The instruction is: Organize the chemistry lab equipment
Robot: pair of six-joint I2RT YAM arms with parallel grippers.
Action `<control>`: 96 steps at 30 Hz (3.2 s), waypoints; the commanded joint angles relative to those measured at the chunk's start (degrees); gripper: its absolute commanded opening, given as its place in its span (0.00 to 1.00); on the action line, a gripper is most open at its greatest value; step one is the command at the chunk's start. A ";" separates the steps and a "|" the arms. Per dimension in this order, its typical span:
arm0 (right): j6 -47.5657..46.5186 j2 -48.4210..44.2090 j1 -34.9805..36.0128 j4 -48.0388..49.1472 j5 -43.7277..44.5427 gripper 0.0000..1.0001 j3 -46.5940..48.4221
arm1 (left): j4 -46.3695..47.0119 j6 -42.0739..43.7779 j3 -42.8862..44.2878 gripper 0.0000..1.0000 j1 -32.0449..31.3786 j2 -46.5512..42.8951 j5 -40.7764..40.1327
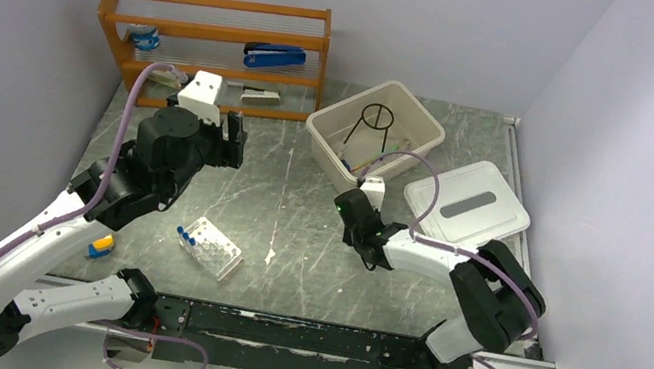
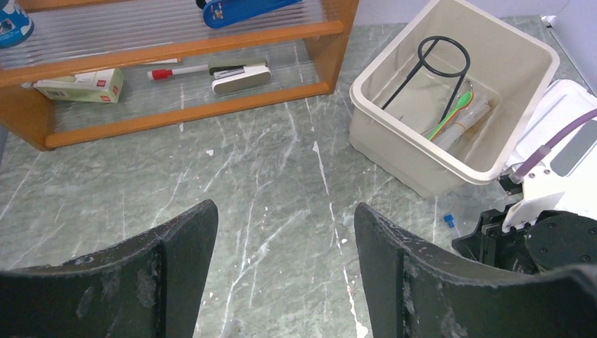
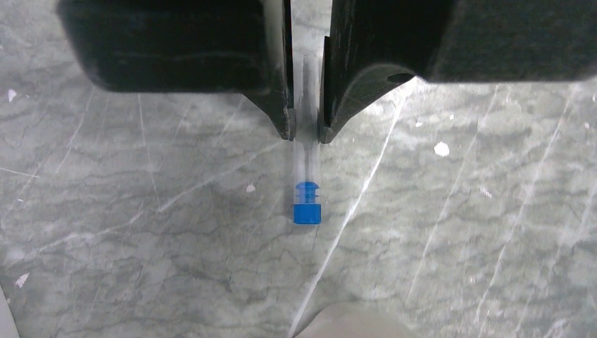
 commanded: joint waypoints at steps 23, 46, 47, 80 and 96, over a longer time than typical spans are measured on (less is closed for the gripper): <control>15.09 -26.73 1.06 28.91 -28.53 0.15 -5.51 | 23.33 -24.16 -17.38 0.86 -0.05 3.58 37.94; 28.77 -23.34 1.06 43.37 -34.67 0.17 -3.05 | 37.23 -29.51 -21.66 0.27 -0.05 5.01 45.98; 28.66 -23.30 1.06 43.28 -34.97 0.17 -2.89 | 37.17 -29.43 -21.62 0.28 -0.05 5.05 46.02; 7.76 -16.58 -1.57 -2.77 -39.07 0.42 24.54 | 15.85 -1.24 -12.22 0.05 -0.05 2.81 39.39; 6.37 -14.65 -2.75 2.51 -44.52 0.15 23.40 | 14.60 -1.10 -11.78 0.07 -0.05 2.76 37.61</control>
